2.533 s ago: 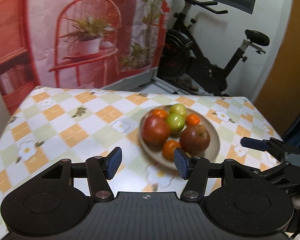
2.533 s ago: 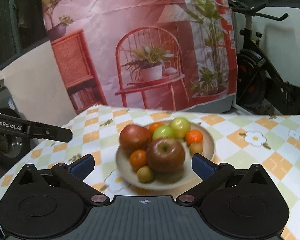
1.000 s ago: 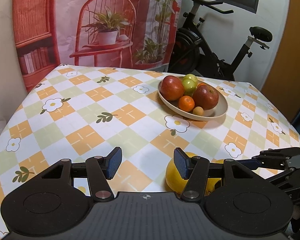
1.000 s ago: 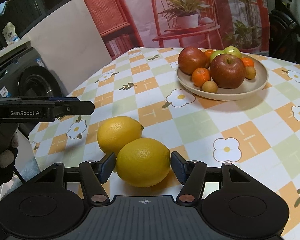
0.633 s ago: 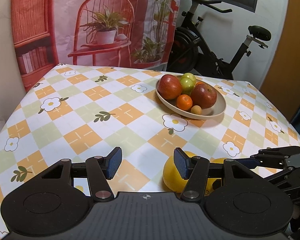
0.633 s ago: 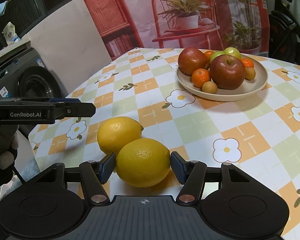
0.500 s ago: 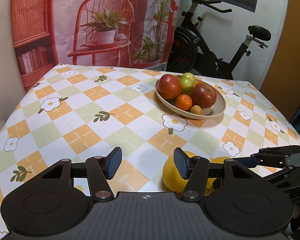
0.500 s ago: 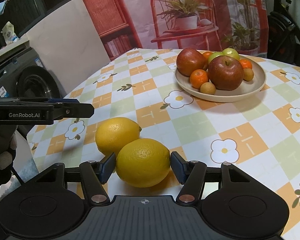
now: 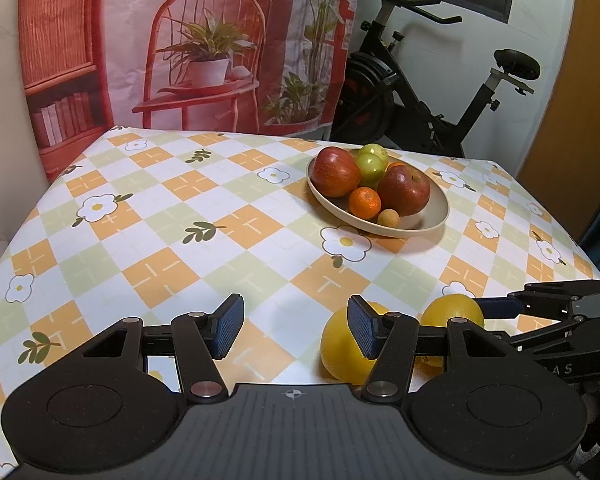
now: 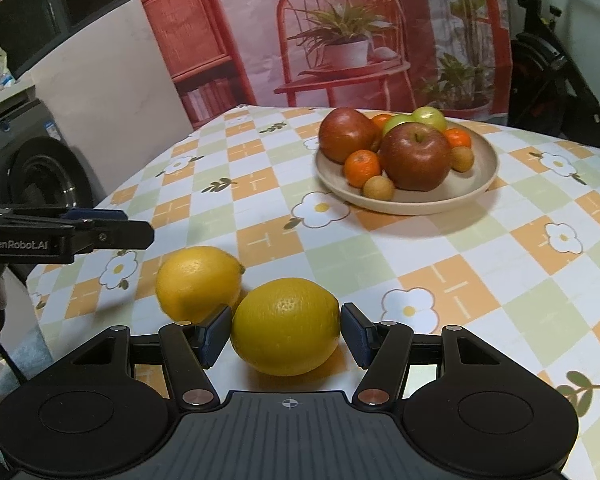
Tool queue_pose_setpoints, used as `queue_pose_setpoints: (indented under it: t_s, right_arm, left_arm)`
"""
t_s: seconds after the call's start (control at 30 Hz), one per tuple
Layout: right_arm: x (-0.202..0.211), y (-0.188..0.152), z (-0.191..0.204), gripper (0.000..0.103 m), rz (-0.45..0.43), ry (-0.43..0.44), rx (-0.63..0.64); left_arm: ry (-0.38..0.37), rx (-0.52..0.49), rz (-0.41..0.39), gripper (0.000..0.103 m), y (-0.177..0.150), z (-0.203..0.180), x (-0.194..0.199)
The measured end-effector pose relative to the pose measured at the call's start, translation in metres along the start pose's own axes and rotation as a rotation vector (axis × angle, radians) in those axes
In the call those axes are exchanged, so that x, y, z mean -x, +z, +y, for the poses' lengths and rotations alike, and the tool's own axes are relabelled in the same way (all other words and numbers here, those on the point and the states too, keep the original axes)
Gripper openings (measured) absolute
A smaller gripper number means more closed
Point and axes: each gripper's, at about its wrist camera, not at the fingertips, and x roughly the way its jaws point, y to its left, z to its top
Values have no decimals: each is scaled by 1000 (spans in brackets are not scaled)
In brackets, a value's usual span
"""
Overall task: Organize fruits
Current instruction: 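Position the open right tool around the nearer lemon while the left tool approaches the other lemon, then close the left tool on one lemon while the right tool closes on the other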
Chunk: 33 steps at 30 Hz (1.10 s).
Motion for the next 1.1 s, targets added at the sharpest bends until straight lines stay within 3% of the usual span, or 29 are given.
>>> queue_pose_setpoints:
  t_s: [0.63,1.1]
  right_arm:
    - [3,2,-10,56,-34,-110,-3]
    - [5,1,-14,56,-43,-130,-7]
  left_arm:
    - [-7,-1,4,60,0,0,1]
    - [-92,-34,33,64,-4,-14,-7]
